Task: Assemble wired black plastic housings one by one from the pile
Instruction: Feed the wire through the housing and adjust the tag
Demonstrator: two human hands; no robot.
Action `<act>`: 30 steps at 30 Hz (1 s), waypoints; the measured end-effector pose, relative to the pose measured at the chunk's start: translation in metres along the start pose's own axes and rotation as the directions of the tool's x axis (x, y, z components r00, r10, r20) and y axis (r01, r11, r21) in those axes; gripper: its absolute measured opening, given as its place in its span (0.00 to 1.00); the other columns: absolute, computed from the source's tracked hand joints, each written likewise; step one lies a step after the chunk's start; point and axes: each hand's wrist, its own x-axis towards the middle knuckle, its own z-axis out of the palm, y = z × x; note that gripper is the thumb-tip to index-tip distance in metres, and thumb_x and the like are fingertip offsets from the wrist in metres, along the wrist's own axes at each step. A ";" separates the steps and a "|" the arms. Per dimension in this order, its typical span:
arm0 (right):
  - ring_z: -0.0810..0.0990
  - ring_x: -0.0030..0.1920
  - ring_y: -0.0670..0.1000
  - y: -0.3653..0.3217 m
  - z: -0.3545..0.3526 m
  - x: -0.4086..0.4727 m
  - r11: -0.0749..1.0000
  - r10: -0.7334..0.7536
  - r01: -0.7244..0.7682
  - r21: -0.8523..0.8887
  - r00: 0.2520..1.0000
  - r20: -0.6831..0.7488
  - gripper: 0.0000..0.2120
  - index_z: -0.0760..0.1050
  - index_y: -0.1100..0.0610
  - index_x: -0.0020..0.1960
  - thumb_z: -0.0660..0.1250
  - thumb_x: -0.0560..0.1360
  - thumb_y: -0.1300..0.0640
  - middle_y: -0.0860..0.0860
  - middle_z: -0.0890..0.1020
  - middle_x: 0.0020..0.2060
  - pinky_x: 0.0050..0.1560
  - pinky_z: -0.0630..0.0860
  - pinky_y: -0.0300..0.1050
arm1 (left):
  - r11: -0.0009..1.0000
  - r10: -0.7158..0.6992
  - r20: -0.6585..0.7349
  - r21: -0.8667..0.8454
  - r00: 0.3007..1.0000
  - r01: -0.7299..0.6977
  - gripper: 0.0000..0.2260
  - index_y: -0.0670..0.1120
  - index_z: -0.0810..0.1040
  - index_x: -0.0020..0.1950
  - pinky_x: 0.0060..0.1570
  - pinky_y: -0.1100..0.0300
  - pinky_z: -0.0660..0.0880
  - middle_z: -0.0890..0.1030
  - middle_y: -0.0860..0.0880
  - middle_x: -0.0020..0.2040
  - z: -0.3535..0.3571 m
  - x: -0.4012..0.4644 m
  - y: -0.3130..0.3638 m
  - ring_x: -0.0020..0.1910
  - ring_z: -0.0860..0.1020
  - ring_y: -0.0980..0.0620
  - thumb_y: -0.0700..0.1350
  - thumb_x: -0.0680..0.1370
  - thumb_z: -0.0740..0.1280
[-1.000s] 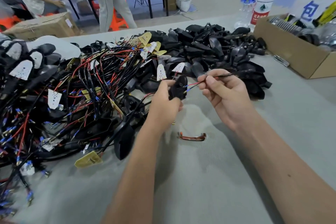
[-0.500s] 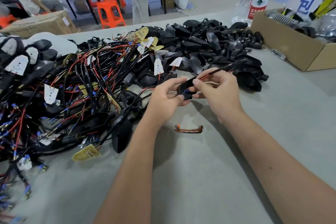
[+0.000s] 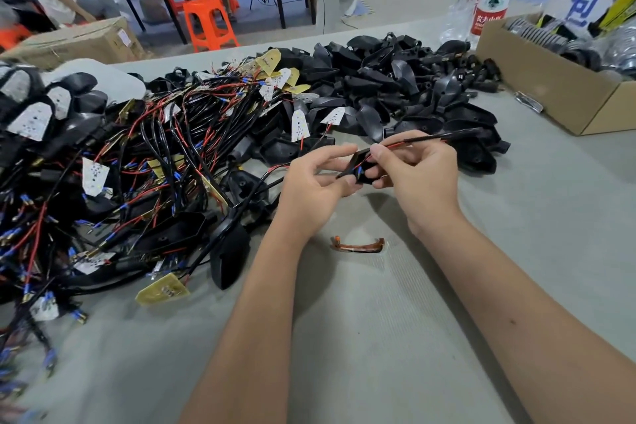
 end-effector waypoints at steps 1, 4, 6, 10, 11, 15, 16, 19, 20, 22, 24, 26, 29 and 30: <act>0.85 0.33 0.54 0.000 0.000 0.001 1.000 0.014 -0.014 0.024 1.000 -0.007 0.03 0.80 0.64 0.48 0.73 0.77 0.66 0.58 0.86 0.36 0.29 0.78 0.41 | 1.000 0.003 -0.025 0.015 1.000 -0.002 0.17 0.44 0.82 0.61 0.50 0.53 0.84 0.85 0.41 0.52 0.001 0.000 0.000 0.45 0.87 0.42 0.27 0.77 0.69; 0.84 0.31 0.51 -0.002 -0.001 0.001 0.995 0.043 -0.040 0.091 0.999 -0.032 0.03 0.80 0.62 0.46 0.74 0.77 0.65 0.57 0.86 0.36 0.25 0.74 0.40 | 0.998 0.025 -0.079 0.053 0.997 -0.021 0.12 0.44 0.82 0.56 0.54 0.47 0.83 0.85 0.42 0.52 0.002 0.001 -0.001 0.49 0.86 0.41 0.31 0.76 0.73; 0.83 0.30 0.51 -0.002 0.000 0.001 0.994 0.050 -0.045 0.102 0.998 -0.045 0.04 0.79 0.62 0.46 0.74 0.77 0.65 0.57 0.87 0.36 0.24 0.74 0.40 | 0.999 0.014 -0.099 0.034 0.995 -0.011 0.10 0.42 0.82 0.54 0.53 0.50 0.84 0.85 0.41 0.52 0.001 0.001 -0.002 0.48 0.87 0.43 0.31 0.75 0.73; 0.83 0.29 0.51 0.000 0.002 0.001 0.996 0.048 -0.043 0.077 0.997 -0.067 0.04 0.79 0.62 0.46 0.74 0.77 0.65 0.57 0.86 0.35 0.23 0.72 0.41 | 1.000 0.003 -0.113 -0.008 0.994 -0.004 0.08 0.41 0.82 0.50 0.52 0.53 0.84 0.86 0.41 0.47 0.000 0.002 -0.006 0.44 0.87 0.46 0.31 0.75 0.73; 0.83 0.29 0.51 0.000 0.002 0.000 0.997 0.047 -0.041 0.069 0.995 -0.085 0.04 0.79 0.62 0.46 0.74 0.76 0.65 0.57 0.86 0.34 0.23 0.72 0.41 | 1.000 0.005 -0.110 -0.016 0.994 -0.007 0.08 0.42 0.81 0.50 0.52 0.53 0.84 0.86 0.42 0.46 0.000 0.001 -0.007 0.44 0.87 0.46 0.31 0.75 0.73; 0.81 0.27 0.51 0.003 0.003 0.000 0.999 0.021 -0.017 0.032 0.989 -0.145 0.04 0.79 0.61 0.45 0.75 0.76 0.64 0.55 0.84 0.31 0.23 0.71 0.40 | 0.999 -0.003 -0.097 -0.038 0.995 -0.001 0.07 0.43 0.81 0.49 0.53 0.51 0.83 0.87 0.45 0.43 0.003 0.001 -0.007 0.45 0.87 0.45 0.32 0.76 0.73; 0.81 0.26 0.51 0.003 0.004 0.001 1.000 0.010 -0.007 0.023 0.989 -0.149 0.05 0.79 0.61 0.45 0.75 0.76 0.64 0.55 0.84 0.30 0.23 0.71 0.40 | 0.999 -0.007 -0.102 -0.051 0.995 0.002 0.07 0.42 0.81 0.49 0.52 0.53 0.84 0.87 0.45 0.43 0.003 0.001 -0.007 0.45 0.87 0.45 0.32 0.76 0.72; 0.80 0.26 0.52 0.005 0.004 0.002 1.000 -0.027 0.027 -0.005 0.988 -0.149 0.06 0.79 0.59 0.43 0.75 0.75 0.63 0.56 0.83 0.29 0.23 0.71 0.41 | 0.996 -0.020 -0.121 -0.087 0.993 0.009 0.06 0.40 0.81 0.50 0.48 0.58 0.83 0.86 0.45 0.41 0.004 0.002 -0.007 0.44 0.87 0.45 0.31 0.78 0.71; 0.80 0.26 0.53 0.006 0.005 0.002 0.999 -0.039 0.038 -0.013 0.988 -0.148 0.06 0.79 0.58 0.43 0.75 0.75 0.62 0.57 0.83 0.29 0.23 0.71 0.41 | 0.995 -0.022 -0.122 -0.096 0.992 0.011 0.05 0.40 0.81 0.50 0.48 0.58 0.83 0.86 0.46 0.41 0.004 0.002 -0.007 0.44 0.87 0.45 0.31 0.78 0.71; 0.81 0.26 0.53 0.007 0.005 0.002 0.998 -0.058 0.055 -0.029 0.987 -0.149 0.07 0.78 0.56 0.42 0.75 0.75 0.61 0.57 0.83 0.29 0.23 0.71 0.42 | 0.994 -0.028 -0.118 -0.106 0.993 0.016 0.05 0.40 0.81 0.50 0.48 0.58 0.83 0.86 0.46 0.40 0.003 0.002 -0.007 0.44 0.87 0.45 0.31 0.78 0.70; 0.81 0.26 0.54 0.007 0.005 0.001 0.997 -0.071 0.064 -0.053 0.985 -0.156 0.08 0.78 0.54 0.41 0.75 0.75 0.61 0.57 0.83 0.29 0.24 0.71 0.42 | 0.994 -0.036 -0.111 -0.111 0.993 0.023 0.05 0.40 0.81 0.50 0.48 0.58 0.83 0.86 0.47 0.38 0.003 0.003 -0.007 0.43 0.87 0.45 0.31 0.79 0.70; 0.80 0.25 0.54 0.008 0.006 0.001 0.996 -0.072 0.063 -0.061 0.985 -0.157 0.08 0.78 0.54 0.41 0.76 0.75 0.61 0.57 0.83 0.30 0.24 0.71 0.42 | 0.993 -0.039 -0.113 -0.119 0.993 0.026 0.05 0.40 0.81 0.49 0.47 0.59 0.83 0.86 0.48 0.37 0.002 0.004 -0.008 0.43 0.87 0.45 0.31 0.79 0.69; 0.78 0.24 0.52 0.007 0.007 -0.001 0.998 -0.057 0.053 -0.035 0.990 -0.126 0.07 0.79 0.57 0.42 0.75 0.75 0.62 0.59 0.83 0.30 0.23 0.71 0.41 | 0.992 -0.035 -0.120 -0.122 0.992 0.021 0.05 0.40 0.81 0.49 0.46 0.59 0.82 0.86 0.47 0.38 0.002 0.005 -0.009 0.43 0.87 0.45 0.31 0.79 0.69; 0.78 0.24 0.51 0.006 0.007 -0.002 0.999 -0.050 0.048 -0.021 0.993 -0.108 0.06 0.79 0.58 0.42 0.75 0.75 0.63 0.60 0.83 0.30 0.23 0.70 0.40 | 0.993 -0.032 -0.117 -0.121 0.993 0.017 0.05 0.40 0.81 0.49 0.47 0.58 0.83 0.86 0.47 0.38 0.002 0.005 -0.009 0.43 0.87 0.45 0.31 0.79 0.69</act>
